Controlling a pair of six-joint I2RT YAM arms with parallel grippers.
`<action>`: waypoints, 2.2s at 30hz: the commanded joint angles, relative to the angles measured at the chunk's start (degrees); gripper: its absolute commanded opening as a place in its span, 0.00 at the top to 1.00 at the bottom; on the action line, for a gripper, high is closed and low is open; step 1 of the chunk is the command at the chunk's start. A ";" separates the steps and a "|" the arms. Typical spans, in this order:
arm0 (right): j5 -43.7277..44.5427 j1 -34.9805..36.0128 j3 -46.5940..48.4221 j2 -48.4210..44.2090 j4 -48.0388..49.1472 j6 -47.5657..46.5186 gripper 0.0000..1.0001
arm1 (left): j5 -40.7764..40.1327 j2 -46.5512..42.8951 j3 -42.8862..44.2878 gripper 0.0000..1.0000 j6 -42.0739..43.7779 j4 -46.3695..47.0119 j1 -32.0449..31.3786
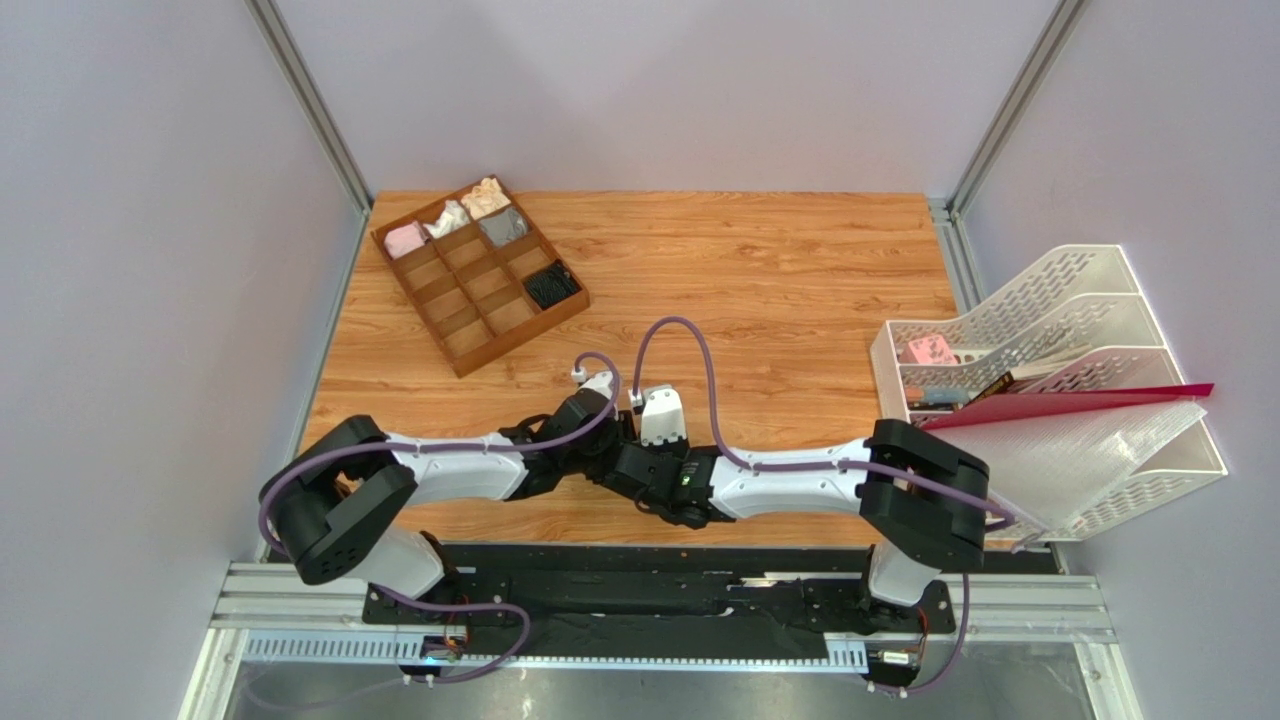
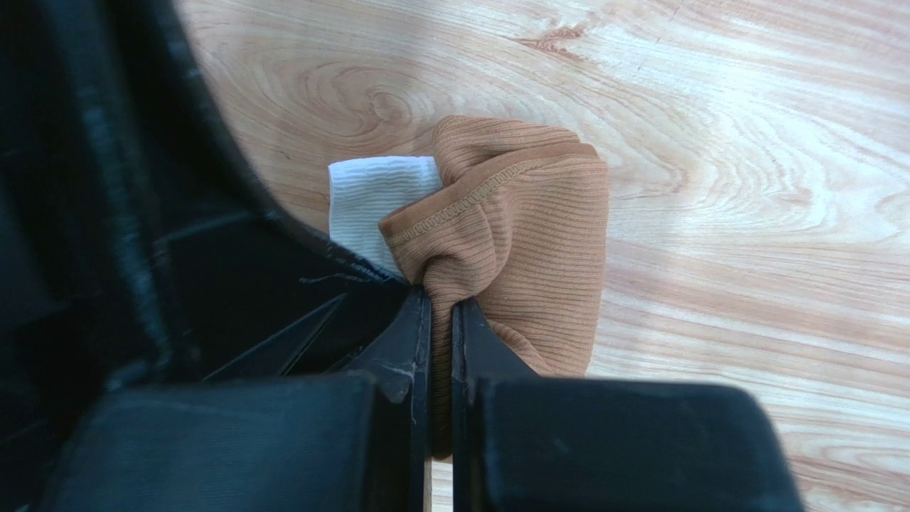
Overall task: Roll the underwear
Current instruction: Roll the underwear to the center of the board.
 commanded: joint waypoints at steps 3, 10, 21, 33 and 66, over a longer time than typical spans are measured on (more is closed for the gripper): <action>-3.76 0.61 -2.76 0.21 5.15 5.25 0.95 | -2.00 -3.83 -3.16 0.53 -1.96 -1.35 -0.28; -3.85 0.61 -4.96 -0.41 6.38 6.22 0.90 | -0.86 -5.67 -4.13 0.49 -4.15 1.90 -0.28; -4.29 0.61 -5.48 -0.41 6.91 6.30 0.88 | -4.02 -11.65 -7.56 0.45 -6.70 5.15 -0.28; -4.38 0.70 -5.84 -1.02 6.65 6.48 0.88 | -4.11 -7.89 -4.40 0.39 -4.42 5.86 -0.28; -4.73 1.05 -6.10 -1.11 7.35 5.34 0.86 | -3.40 -1.10 -2.81 0.39 -7.41 9.72 -0.28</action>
